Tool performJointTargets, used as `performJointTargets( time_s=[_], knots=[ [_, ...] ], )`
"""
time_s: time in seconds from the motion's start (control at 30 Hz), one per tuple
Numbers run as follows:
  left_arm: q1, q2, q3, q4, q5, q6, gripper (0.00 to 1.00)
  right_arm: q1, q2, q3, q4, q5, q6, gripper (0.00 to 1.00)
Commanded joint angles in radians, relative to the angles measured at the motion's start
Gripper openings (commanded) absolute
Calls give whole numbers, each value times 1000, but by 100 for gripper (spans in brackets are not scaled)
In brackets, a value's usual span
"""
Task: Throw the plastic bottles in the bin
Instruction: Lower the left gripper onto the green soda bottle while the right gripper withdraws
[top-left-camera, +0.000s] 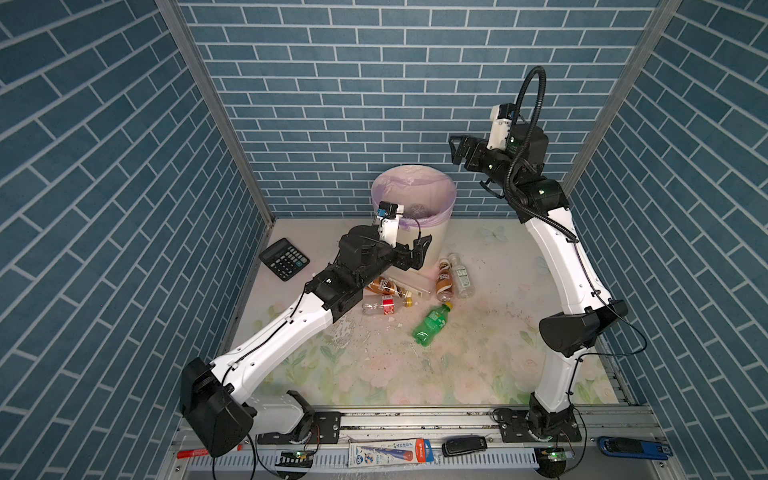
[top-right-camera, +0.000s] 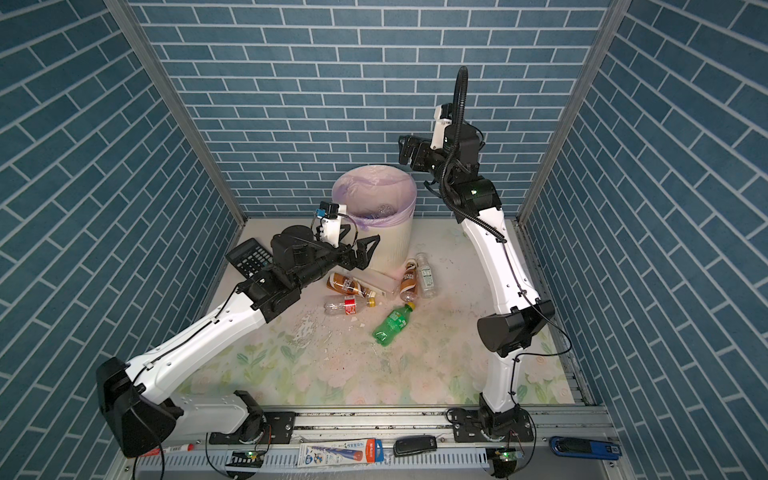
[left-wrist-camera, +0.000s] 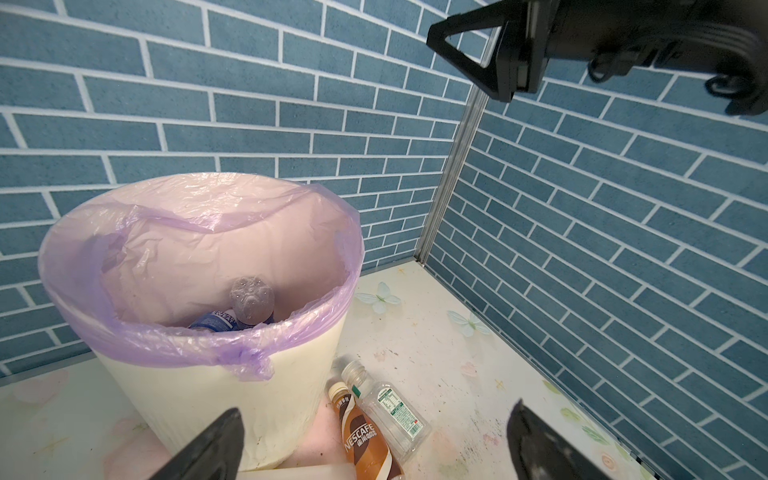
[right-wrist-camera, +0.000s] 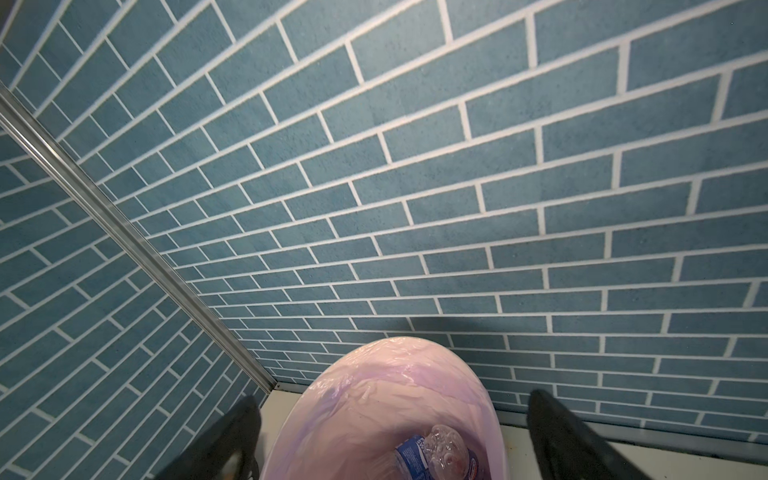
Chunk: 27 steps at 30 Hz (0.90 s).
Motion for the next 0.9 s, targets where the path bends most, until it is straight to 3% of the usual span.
performJointTargets(
  time_s=[0.0, 0.2, 0.6, 0.87],
  knots=[
    [6, -25, -12, -14, 11, -12, 99, -9, -88, -65, 34, -8, -28, 99],
    [6, -38, -25, -61, 23, -10, 99, -35, -194, -208, 50, -11, -28, 99],
    [-3, 10, -36, -203, 91, -15, 99, -106, -498, -661, 61, -5, -38, 99],
    [-67, 50, -97, -253, 49, -11, 99, -114, -682, -984, 56, 22, 14, 99]
  ],
)
